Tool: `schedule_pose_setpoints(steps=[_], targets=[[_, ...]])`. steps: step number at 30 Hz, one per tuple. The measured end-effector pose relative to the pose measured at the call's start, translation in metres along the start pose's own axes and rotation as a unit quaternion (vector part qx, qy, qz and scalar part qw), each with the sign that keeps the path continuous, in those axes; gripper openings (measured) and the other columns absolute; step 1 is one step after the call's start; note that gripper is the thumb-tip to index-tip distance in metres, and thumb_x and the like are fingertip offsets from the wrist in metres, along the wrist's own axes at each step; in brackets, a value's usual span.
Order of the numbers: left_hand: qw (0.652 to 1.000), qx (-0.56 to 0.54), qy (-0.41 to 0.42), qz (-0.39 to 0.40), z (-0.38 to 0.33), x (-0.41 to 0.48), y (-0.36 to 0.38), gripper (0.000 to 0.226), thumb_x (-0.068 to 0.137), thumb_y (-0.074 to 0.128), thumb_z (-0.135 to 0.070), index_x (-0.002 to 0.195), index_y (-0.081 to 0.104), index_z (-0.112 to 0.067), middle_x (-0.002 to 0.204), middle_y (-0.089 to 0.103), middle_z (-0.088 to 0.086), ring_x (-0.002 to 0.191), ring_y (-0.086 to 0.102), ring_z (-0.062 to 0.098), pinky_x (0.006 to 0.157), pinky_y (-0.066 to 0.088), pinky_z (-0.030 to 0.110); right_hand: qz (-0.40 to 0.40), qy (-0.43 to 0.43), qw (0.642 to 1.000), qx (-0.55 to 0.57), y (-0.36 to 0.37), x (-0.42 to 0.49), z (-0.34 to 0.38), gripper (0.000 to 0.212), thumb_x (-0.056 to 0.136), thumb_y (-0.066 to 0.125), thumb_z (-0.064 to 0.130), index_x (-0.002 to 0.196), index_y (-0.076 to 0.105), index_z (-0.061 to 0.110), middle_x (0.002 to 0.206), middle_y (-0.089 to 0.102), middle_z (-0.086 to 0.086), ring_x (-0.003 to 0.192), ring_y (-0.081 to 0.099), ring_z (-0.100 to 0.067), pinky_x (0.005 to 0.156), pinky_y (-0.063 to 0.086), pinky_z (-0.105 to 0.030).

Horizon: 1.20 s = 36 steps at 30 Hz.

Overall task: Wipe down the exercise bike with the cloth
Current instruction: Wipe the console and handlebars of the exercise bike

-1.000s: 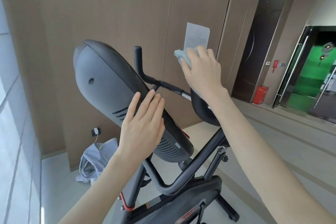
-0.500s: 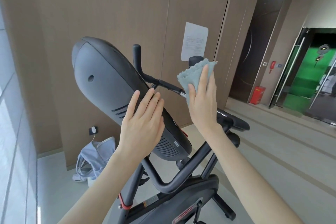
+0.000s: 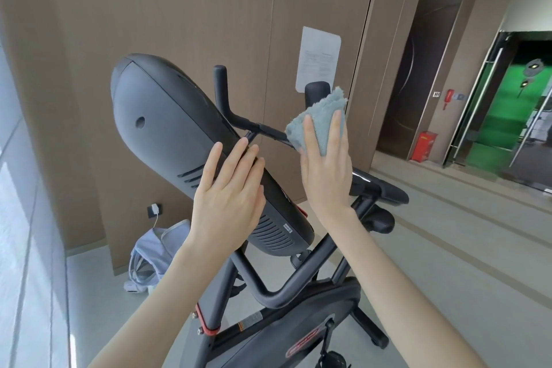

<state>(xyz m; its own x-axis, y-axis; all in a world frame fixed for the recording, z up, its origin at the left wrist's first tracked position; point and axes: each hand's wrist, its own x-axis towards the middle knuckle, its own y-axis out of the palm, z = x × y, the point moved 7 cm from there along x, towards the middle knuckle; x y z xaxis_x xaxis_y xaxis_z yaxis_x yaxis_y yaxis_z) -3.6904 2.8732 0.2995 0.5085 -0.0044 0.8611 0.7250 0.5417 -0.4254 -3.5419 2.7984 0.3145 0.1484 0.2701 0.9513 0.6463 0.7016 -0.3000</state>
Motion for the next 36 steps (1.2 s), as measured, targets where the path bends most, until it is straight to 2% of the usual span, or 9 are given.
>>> schedule_pose_setpoints(steps=[4, 11, 17, 20, 22, 26, 28, 31, 36], targets=[[1.0, -0.004, 0.0, -0.004, 0.0, 0.0, 0.0, 0.038, 0.089, 0.053, -0.02, 0.123, 0.06, -0.005, 0.134, 0.055, 0.012, 0.136, 0.037, 0.029, 0.119, 0.008, 0.047, 0.015, -0.017, 1.0, 0.021, 0.003, -0.023, -0.009, 0.051, 0.1, 0.041, 0.027, 0.144, 0.023, 0.013, 0.146, 0.029, -0.029, 0.131, 0.037, -0.042, 0.097, 0.047, -0.048], [1.0, -0.003, 0.002, -0.01, -0.001, 0.001, 0.001, 0.036, 0.09, 0.049, -0.02, 0.121, 0.061, -0.006, 0.133, 0.056, 0.011, 0.136, 0.034, 0.028, 0.119, 0.008, 0.048, 0.013, 0.014, 0.998, 0.056, -0.004, 0.024, -0.001, 0.052, 0.1, 0.037, 0.03, 0.145, 0.02, 0.01, 0.143, 0.031, -0.031, 0.123, 0.044, -0.04, 0.087, 0.052, -0.044], [1.0, 0.0, -0.001, -0.012, -0.001, 0.0, 0.001, 0.035, 0.091, 0.048, -0.02, 0.12, 0.062, -0.007, 0.132, 0.057, 0.011, 0.135, 0.038, 0.028, 0.118, 0.011, 0.049, 0.002, 0.028, 0.985, 0.172, -0.015, 0.08, -0.003, 0.055, 0.1, 0.031, 0.038, 0.148, 0.017, 0.016, 0.145, 0.033, -0.018, 0.128, 0.041, -0.028, 0.091, 0.048, -0.035], [1.0, 0.0, -0.003, -0.012, -0.001, 0.0, 0.001, 0.035, 0.091, 0.049, -0.02, 0.12, 0.062, -0.007, 0.132, 0.057, 0.011, 0.135, 0.038, 0.029, 0.118, 0.011, 0.049, -0.004, 0.068, 0.96, 0.27, -0.014, 0.085, -0.009, 0.053, 0.098, 0.035, 0.042, 0.146, 0.022, 0.022, 0.134, 0.04, -0.008, 0.114, 0.048, -0.015, 0.084, 0.049, -0.03], [1.0, 0.0, -0.004, -0.011, -0.001, 0.0, 0.002, 0.034, 0.091, 0.049, -0.02, 0.119, 0.063, -0.008, 0.131, 0.057, 0.011, 0.135, 0.038, 0.029, 0.118, 0.01, 0.049, 0.012, 0.105, 0.95, 0.292, -0.009, 0.069, -0.014, 0.057, 0.097, 0.035, 0.046, 0.147, 0.016, 0.026, 0.126, 0.044, -0.003, 0.104, 0.05, -0.011, 0.077, 0.049, -0.029], [1.0, 0.0, -0.008, -0.025, -0.002, 0.0, 0.002, 0.032, 0.09, 0.051, -0.019, 0.117, 0.064, -0.008, 0.13, 0.058, 0.01, 0.135, 0.038, 0.029, 0.118, 0.01, 0.049, 0.052, 0.12, 0.954, 0.269, 0.0, 0.026, -0.022, 0.065, 0.095, 0.024, 0.056, 0.148, 0.004, 0.025, 0.116, 0.051, -0.006, 0.09, 0.059, -0.018, 0.066, 0.047, -0.029], [0.999, -0.001, -0.01, -0.033, -0.003, 0.0, 0.001, 0.031, 0.089, 0.051, -0.018, 0.115, 0.065, -0.007, 0.128, 0.059, 0.011, 0.134, 0.039, 0.029, 0.118, 0.01, 0.049, 0.053, 0.089, 0.968, 0.228, -0.003, 0.005, -0.023, 0.067, 0.096, 0.023, 0.053, 0.149, 0.007, 0.015, 0.109, 0.055, -0.01, 0.086, 0.061, -0.022, 0.06, 0.049, -0.028], [0.999, -0.002, -0.01, -0.036, -0.003, 0.001, -0.001, 0.03, 0.089, 0.052, -0.017, 0.114, 0.066, -0.007, 0.127, 0.06, 0.011, 0.133, 0.039, 0.03, 0.118, 0.009, 0.049, 0.051, 0.048, 0.979, 0.191, -0.01, -0.011, -0.022, 0.062, 0.099, 0.031, 0.042, 0.146, 0.02, 0.003, 0.102, 0.058, -0.015, 0.082, 0.062, -0.025, 0.059, 0.055, -0.035], [0.999, -0.004, -0.006, -0.033, -0.002, 0.0, 0.001, 0.031, 0.09, 0.049, -0.018, 0.114, 0.065, -0.008, 0.127, 0.059, 0.01, 0.134, 0.037, 0.029, 0.118, 0.01, 0.049, -0.024, 0.092, 0.968, 0.231, -0.042, 0.023, -0.028, 0.052, 0.099, 0.029, 0.037, 0.141, 0.035, 0.006, 0.116, 0.058, -0.014, 0.098, 0.06, -0.025, 0.074, 0.044, -0.025]])
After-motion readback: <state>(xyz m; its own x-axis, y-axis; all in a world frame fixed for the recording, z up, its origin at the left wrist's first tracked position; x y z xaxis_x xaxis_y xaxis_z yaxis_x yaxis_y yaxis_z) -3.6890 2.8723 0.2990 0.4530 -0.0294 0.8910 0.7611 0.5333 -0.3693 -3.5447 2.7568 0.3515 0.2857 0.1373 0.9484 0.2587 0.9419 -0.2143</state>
